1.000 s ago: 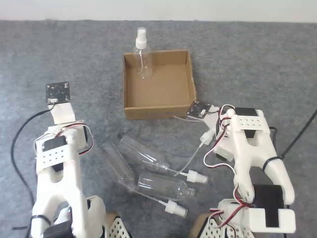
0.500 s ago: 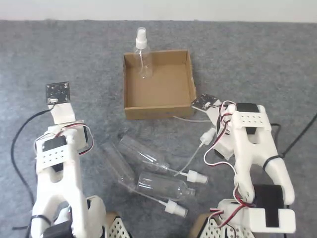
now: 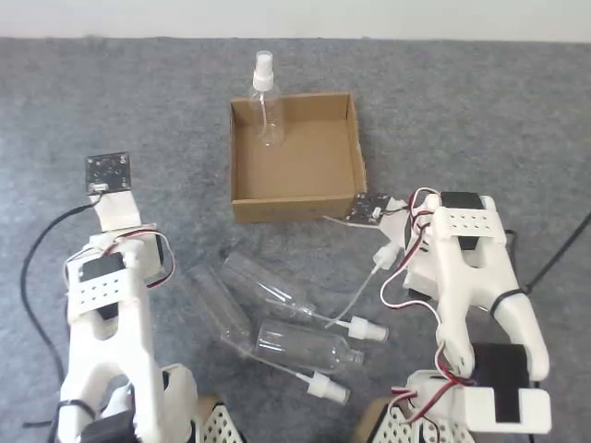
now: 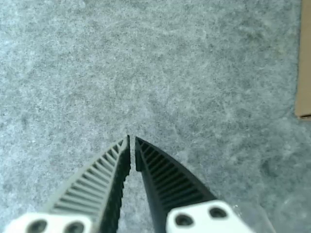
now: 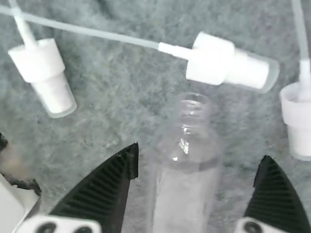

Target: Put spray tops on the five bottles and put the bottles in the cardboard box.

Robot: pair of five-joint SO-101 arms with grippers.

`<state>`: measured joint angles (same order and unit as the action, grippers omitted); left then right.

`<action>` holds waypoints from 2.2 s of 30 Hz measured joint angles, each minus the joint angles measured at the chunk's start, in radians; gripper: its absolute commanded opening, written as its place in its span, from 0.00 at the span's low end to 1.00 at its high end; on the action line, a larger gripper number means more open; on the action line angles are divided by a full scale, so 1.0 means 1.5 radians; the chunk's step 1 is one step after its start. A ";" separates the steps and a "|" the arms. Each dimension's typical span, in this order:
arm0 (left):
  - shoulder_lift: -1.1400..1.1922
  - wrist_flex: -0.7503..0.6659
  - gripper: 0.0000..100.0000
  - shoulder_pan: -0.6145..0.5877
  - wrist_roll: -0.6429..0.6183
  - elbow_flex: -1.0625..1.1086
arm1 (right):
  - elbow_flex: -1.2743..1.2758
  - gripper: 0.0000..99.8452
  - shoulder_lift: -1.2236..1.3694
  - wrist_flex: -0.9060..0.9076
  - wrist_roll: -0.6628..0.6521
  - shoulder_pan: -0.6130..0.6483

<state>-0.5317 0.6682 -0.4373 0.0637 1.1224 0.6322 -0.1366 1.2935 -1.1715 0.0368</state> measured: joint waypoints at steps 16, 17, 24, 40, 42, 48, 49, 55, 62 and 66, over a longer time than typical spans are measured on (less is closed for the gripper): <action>0.000 0.000 0.02 0.000 0.000 0.000 | 0.030 0.19 0.000 -0.050 -0.008 -0.003; 0.000 0.000 0.02 0.000 0.000 0.000 | 0.030 0.19 0.000 -0.050 -0.008 -0.002; 0.000 0.000 0.02 0.000 0.000 0.000 | 0.030 0.19 0.000 -0.050 -0.007 -0.002; 0.000 0.000 0.02 0.000 0.000 0.000 | 0.030 0.10 0.000 -0.050 0.086 -0.003; 0.000 0.000 0.02 0.000 0.000 0.000 | 0.030 0.10 0.000 -0.037 0.088 -0.003; 0.000 0.000 0.02 0.000 0.000 0.000 | -0.008 0.10 0.000 0.070 0.108 -0.002; 0.000 0.000 0.02 0.000 0.000 0.000 | -0.023 0.10 0.000 0.087 0.122 -0.002; 0.000 0.000 0.02 0.000 0.000 0.000 | -0.103 0.10 -0.003 0.192 0.210 -0.002; 0.000 0.000 0.02 0.000 0.000 0.000 | -0.118 0.10 -0.157 0.250 0.283 -0.002; 0.000 0.000 0.02 0.000 0.000 0.000 | -0.118 0.10 -0.263 0.258 0.343 -0.003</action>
<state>-0.5317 0.6682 -0.4373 0.0637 1.1224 0.4557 -0.5309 1.6801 -0.6575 0.0322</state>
